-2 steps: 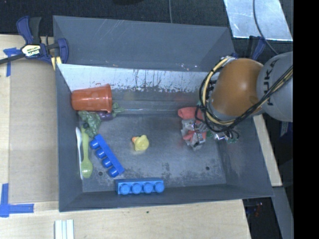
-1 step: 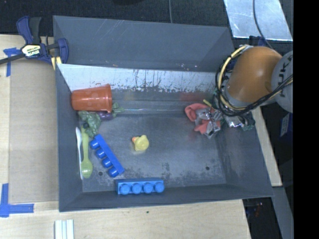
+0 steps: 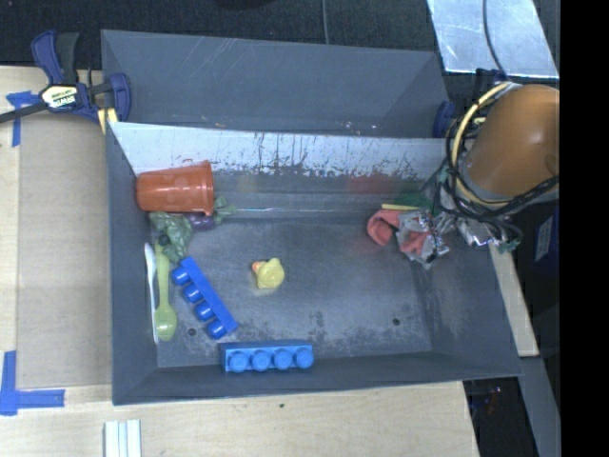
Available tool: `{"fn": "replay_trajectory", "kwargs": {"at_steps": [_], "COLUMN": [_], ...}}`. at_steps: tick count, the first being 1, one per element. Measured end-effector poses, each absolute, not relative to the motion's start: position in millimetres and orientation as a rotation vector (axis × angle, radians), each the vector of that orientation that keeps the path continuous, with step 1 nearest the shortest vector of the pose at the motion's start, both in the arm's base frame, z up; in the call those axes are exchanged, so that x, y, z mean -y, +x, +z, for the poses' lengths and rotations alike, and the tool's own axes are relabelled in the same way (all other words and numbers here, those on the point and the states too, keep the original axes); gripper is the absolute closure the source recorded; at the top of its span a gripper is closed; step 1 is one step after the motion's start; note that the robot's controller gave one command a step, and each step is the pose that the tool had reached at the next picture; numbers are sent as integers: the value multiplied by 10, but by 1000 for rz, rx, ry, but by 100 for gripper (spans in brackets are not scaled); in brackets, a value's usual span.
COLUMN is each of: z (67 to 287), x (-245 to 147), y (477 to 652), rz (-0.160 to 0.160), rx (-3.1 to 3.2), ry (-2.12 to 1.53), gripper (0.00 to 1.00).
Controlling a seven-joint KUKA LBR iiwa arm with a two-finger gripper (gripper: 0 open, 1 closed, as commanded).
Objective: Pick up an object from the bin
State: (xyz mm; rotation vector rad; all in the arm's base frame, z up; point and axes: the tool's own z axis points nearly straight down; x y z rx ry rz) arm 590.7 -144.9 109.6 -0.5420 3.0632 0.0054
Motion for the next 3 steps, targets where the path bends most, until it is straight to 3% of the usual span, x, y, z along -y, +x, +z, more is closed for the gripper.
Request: {"fn": "replay_trajectory", "kwargs": {"at_steps": [1, 2, 3], "z": [1522, 2043, 2800], "x": [1470, 1504, 1450], "y": [6221, 6063, 5984], "rz": [-4, 3, 2], "rx": [-3061, -3066, -3067], "ry": [-474, -526, -480], "gripper": [100, 100, 100]}}
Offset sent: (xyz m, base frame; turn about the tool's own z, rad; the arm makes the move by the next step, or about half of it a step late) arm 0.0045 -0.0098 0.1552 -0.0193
